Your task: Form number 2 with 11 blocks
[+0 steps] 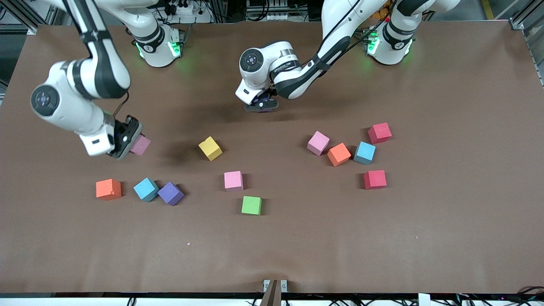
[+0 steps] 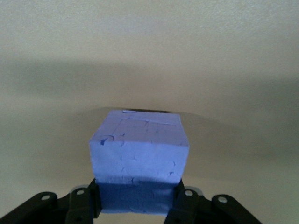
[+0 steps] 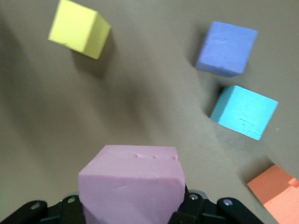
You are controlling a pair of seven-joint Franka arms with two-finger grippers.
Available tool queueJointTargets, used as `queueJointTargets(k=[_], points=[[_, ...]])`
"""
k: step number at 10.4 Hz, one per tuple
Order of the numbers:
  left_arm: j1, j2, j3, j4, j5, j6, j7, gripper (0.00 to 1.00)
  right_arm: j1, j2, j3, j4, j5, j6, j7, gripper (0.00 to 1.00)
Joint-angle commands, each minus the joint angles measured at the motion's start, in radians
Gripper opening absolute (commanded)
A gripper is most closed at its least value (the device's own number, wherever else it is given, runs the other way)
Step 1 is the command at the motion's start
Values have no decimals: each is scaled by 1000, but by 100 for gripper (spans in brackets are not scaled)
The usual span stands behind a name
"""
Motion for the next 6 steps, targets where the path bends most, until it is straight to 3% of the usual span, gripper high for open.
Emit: queueJointTargets(k=[1, 4, 5, 6], points=[[-23, 13, 11, 14, 41, 13, -25, 40, 57, -130, -2, -183, 11, 112, -47, 28], [-30, 39, 16, 14, 100, 31, -25, 46, 108, -125, 0, -272, 11, 274, -154, 26], [-30, 44, 16, 14, 119, 33, -25, 54, 120, -125, 1, -281, 11, 279, -176, 26], [-30, 43, 16, 14, 124, 33, -26, 100, 145, -125, 0, -281, 11, 282, -212, 24]])
